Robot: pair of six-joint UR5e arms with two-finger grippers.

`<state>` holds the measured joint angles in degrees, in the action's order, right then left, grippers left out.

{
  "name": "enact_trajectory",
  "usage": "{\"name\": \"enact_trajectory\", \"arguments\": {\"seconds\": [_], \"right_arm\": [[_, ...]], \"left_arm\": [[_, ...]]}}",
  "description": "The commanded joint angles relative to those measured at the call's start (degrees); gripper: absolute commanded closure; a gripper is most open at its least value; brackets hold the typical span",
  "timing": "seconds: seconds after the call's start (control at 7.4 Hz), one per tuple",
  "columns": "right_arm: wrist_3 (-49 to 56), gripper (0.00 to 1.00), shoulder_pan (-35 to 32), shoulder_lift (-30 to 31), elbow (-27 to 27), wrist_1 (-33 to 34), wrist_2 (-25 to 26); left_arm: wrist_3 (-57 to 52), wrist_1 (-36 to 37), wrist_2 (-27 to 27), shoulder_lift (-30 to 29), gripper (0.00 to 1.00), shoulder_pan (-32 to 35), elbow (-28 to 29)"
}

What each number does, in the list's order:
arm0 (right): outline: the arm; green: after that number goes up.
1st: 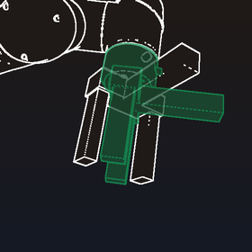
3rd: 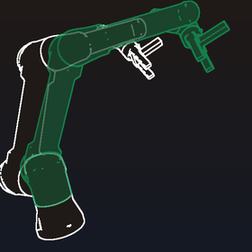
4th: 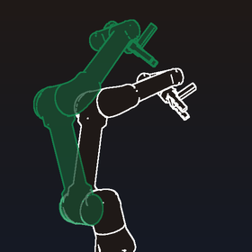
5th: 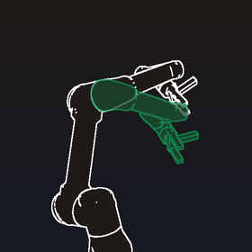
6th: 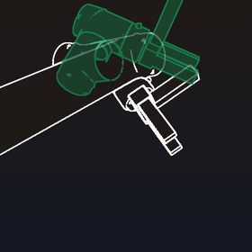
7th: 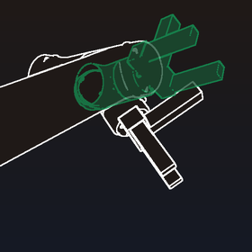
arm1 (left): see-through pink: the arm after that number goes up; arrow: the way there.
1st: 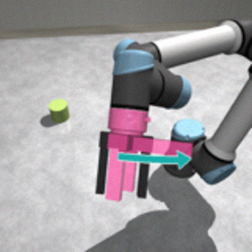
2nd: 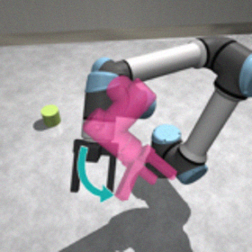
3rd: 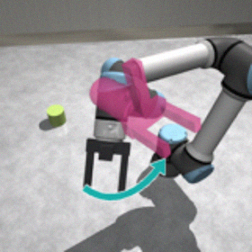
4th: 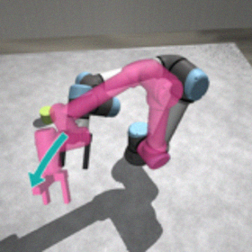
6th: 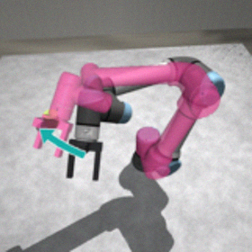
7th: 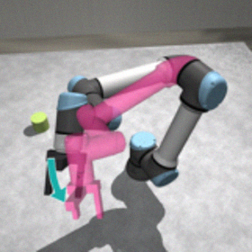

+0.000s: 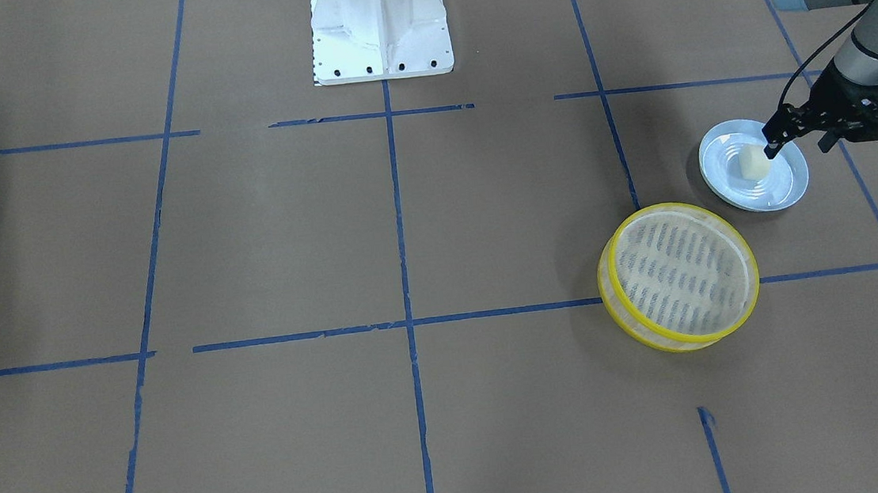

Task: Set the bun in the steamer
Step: 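Move the left gripper over the white bun on the blue plate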

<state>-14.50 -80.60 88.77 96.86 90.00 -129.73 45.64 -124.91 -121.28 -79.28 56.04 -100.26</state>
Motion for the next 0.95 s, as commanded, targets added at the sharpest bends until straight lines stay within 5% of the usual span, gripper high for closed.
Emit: {"name": "enact_trajectory", "arguments": {"seconds": [0.0,0.81], "right_arm": [[0.0,0.00,0.0,0.0,0.0,0.0,0.0],[0.0,0.00,0.0,0.0,0.0,0.0,0.0]], "left_arm": [[0.2,-0.1,-0.2,-1.6,0.00,-2.0,1.5],[-0.2,-0.1,-0.1,-3.0,0.00,-5.5,3.6]]}}
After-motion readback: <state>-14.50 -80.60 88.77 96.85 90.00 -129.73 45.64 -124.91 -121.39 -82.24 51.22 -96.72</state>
